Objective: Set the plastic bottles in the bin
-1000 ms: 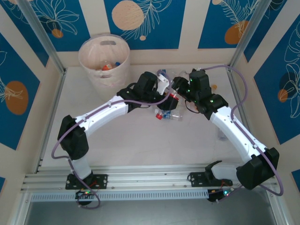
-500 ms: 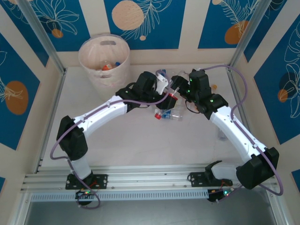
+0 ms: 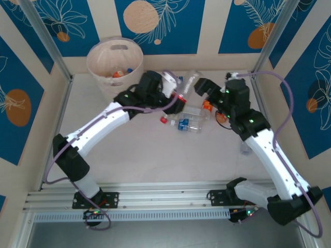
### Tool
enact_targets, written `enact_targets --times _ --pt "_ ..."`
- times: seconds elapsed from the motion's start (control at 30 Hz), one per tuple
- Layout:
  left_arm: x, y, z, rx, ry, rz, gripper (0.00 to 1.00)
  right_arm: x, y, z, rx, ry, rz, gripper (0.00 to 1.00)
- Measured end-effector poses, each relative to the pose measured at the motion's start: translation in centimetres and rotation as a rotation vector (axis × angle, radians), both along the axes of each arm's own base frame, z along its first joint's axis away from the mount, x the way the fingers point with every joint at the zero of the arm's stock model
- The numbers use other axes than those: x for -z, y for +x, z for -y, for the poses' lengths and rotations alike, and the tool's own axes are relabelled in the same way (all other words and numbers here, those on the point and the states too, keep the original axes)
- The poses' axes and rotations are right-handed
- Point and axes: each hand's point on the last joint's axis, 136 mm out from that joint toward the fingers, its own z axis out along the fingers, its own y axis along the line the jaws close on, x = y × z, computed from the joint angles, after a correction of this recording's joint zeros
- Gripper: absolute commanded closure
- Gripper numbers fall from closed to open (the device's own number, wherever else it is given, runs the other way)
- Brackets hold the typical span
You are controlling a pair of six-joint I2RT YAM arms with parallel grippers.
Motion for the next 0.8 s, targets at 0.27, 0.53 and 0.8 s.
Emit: enact_targets --times 0.27,0.53,0.8 --pt "-8.4 7.1 -11.4 -0.333 -0.014 0.218 0.64 0.3 -1.1 2.5 0.072 0.004 -0.009 0.01" --pt "-14.8 10.3 -16.5 -0.446 0.019 0.397 0.64 3.3 -0.6 1.7 0.035 -0.030 -0.113 0.01" --pt "-15.2 17.5 -21.9 -0.558 0.107 0.486 0.63 4.1 -0.8 1.2 0.007 -0.029 -0.144 0.01"
